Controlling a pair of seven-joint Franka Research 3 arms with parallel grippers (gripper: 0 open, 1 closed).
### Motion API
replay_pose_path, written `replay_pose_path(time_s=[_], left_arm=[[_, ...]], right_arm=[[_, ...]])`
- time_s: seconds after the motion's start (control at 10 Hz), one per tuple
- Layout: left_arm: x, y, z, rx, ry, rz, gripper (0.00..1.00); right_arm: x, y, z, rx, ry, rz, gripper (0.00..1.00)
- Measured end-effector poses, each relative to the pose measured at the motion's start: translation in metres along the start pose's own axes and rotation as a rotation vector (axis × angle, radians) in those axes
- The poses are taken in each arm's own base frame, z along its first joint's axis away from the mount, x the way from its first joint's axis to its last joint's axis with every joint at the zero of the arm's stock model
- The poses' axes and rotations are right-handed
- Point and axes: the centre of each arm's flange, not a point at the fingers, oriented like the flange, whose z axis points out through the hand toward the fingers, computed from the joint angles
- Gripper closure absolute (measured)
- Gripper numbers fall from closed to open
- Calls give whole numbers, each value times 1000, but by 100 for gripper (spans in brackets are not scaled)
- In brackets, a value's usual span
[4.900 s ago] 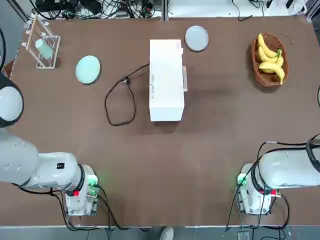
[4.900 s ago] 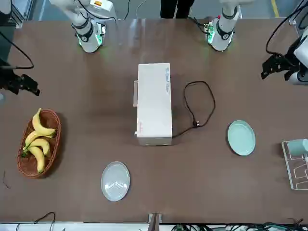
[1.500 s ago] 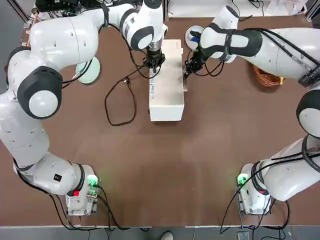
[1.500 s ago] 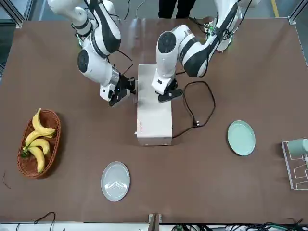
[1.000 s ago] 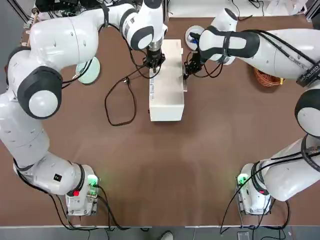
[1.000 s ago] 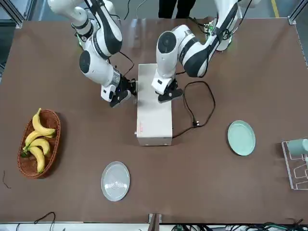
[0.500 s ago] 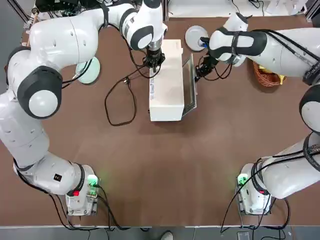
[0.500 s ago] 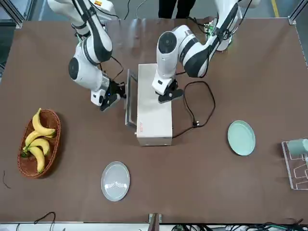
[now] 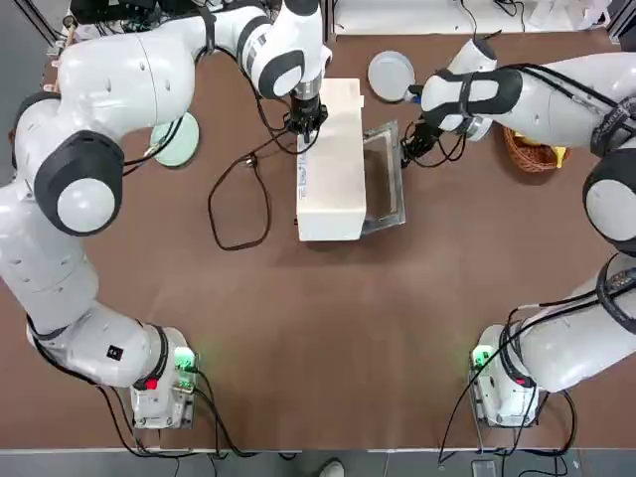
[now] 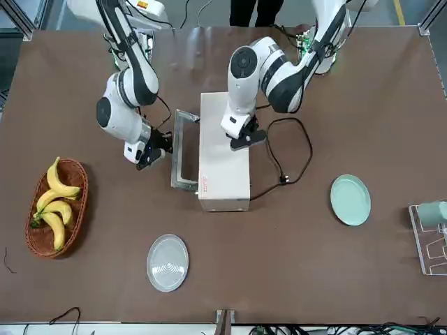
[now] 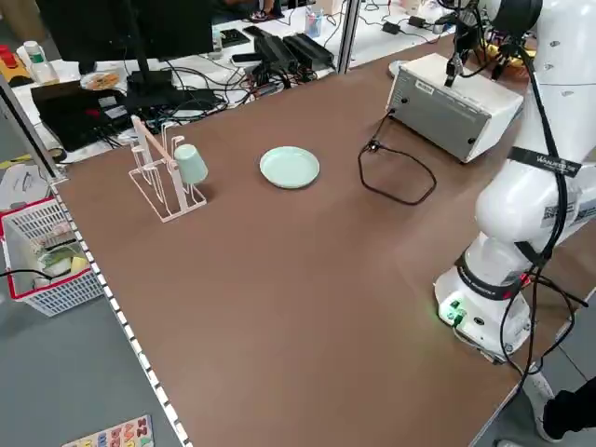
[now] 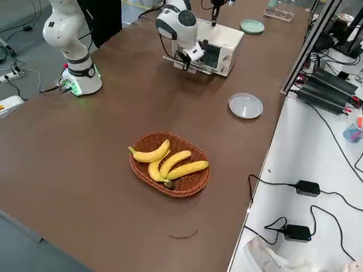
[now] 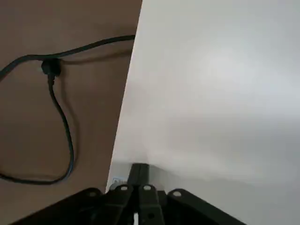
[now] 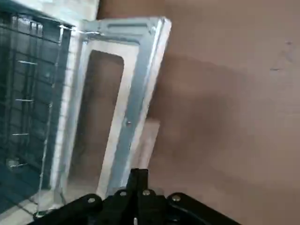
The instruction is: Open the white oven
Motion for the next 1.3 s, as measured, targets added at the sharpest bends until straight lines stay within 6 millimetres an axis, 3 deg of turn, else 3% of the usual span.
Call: replay_pose_path(time_s=[0.3, 0.5, 0.7, 0.9, 1.1, 1.3], left_arm=[[1, 0, 0, -2, 1, -2, 99], [7, -2, -2, -6, 11, -7, 98], [28, -11, -18, -30, 36, -41, 90], [52, -30, -65, -47, 82, -78, 62], [72, -57, -125, -20, 112, -97, 32], [107, -102, -169, -7, 126, -109, 5]], right_arm=[[0, 70, -17, -119, -19, -20, 95], [-2, 116, -36, -175, -16, -15, 84], [-1, 149, -58, -217, -2, -1, 56], [12, 180, -109, -230, -10, 39, 28], [30, 191, -178, -275, -4, 153, 0], [47, 171, -237, -340, 30, 292, 0]])
